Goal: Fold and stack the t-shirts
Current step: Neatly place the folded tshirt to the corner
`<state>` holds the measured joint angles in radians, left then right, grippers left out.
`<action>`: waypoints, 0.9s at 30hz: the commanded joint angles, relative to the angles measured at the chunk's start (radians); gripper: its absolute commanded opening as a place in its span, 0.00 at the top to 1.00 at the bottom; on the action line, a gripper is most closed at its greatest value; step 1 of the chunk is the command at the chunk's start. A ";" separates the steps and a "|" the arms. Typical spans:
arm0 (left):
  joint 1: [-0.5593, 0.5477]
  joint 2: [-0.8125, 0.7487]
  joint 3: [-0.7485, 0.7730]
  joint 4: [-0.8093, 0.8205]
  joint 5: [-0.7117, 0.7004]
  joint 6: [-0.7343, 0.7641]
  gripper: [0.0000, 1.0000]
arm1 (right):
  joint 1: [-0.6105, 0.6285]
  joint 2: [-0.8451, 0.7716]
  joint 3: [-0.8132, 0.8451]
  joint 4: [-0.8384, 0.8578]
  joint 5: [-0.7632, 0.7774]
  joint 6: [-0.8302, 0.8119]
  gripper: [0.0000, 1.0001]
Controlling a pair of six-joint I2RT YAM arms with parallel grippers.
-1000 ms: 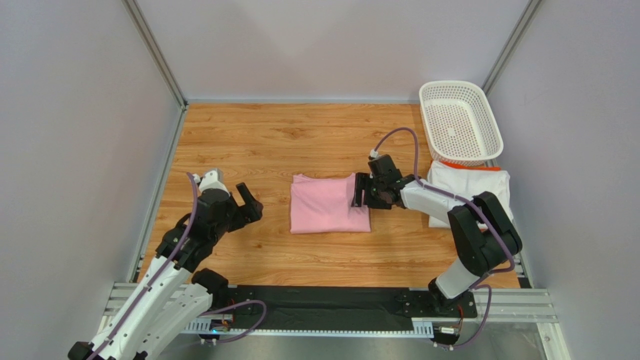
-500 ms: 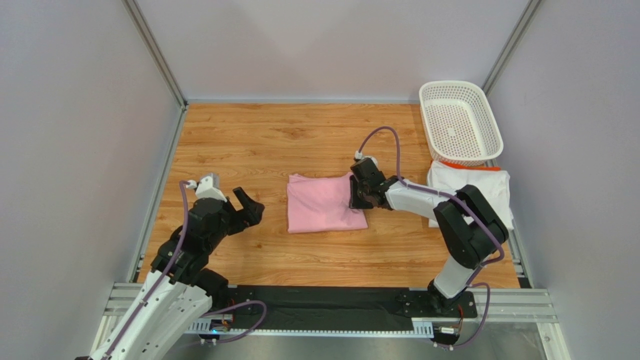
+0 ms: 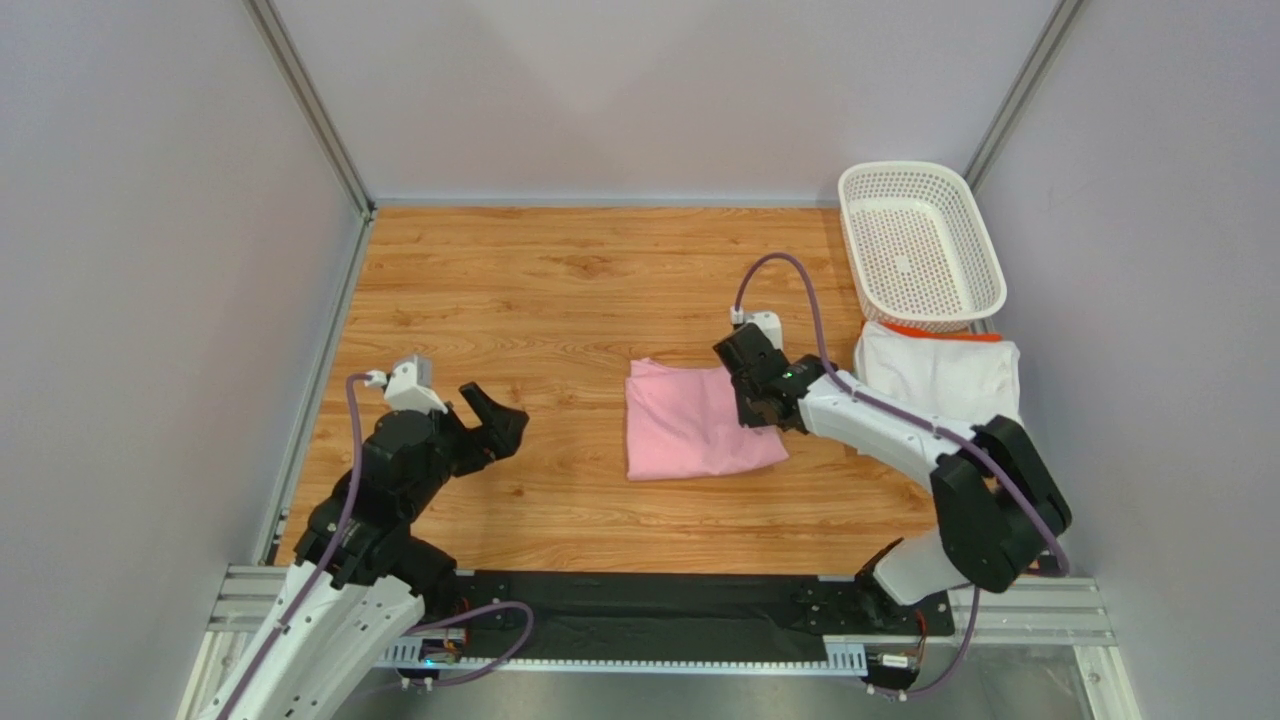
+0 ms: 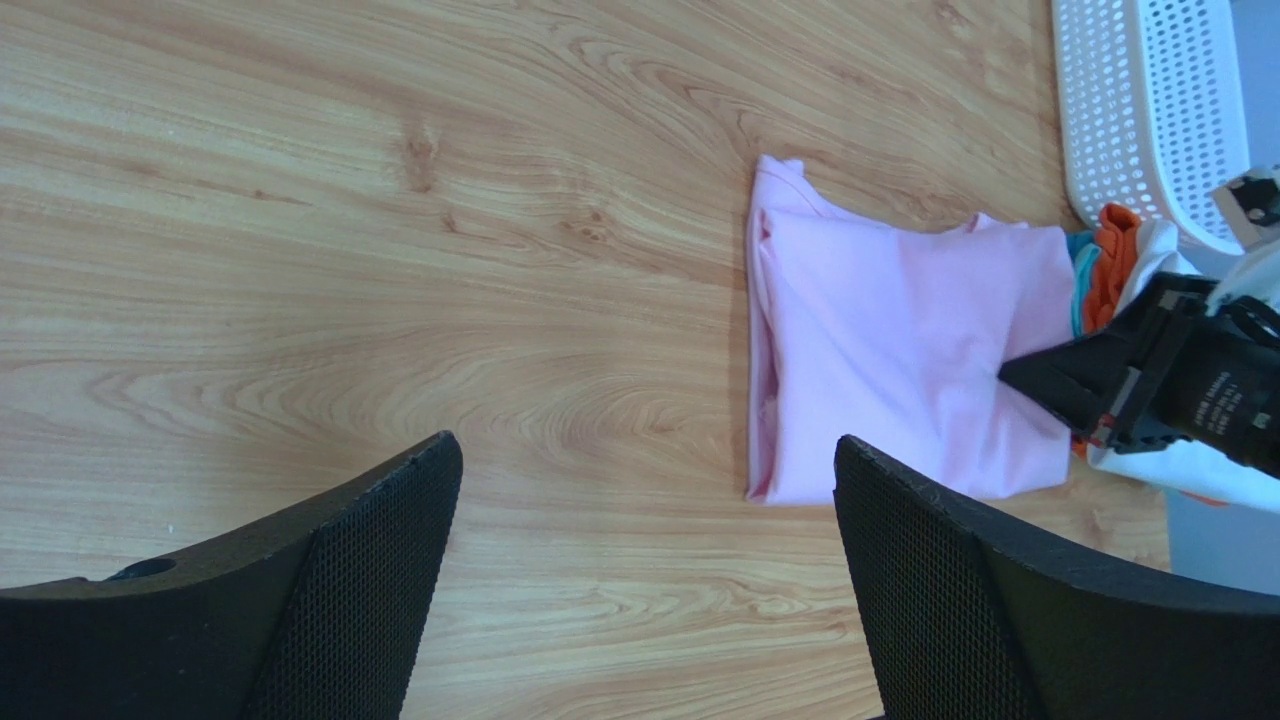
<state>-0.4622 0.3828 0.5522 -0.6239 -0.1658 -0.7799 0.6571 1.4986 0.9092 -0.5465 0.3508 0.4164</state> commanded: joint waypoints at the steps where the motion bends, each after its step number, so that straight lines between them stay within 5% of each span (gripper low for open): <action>1: 0.002 -0.022 -0.003 0.038 0.022 -0.004 0.00 | -0.020 -0.121 0.019 -0.161 0.183 -0.117 1.00; 17: 0.002 -0.025 -0.018 0.044 0.009 -0.007 0.00 | -0.192 -0.357 0.115 -0.322 0.484 -0.383 1.00; 27: 0.002 -0.027 -0.017 0.041 -0.001 -0.007 0.00 | -0.229 -0.428 0.209 -0.326 0.485 -0.491 1.00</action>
<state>-0.4622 0.3607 0.5354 -0.6086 -0.1593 -0.7803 0.4377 1.1095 1.0550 -0.8822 0.7895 -0.0063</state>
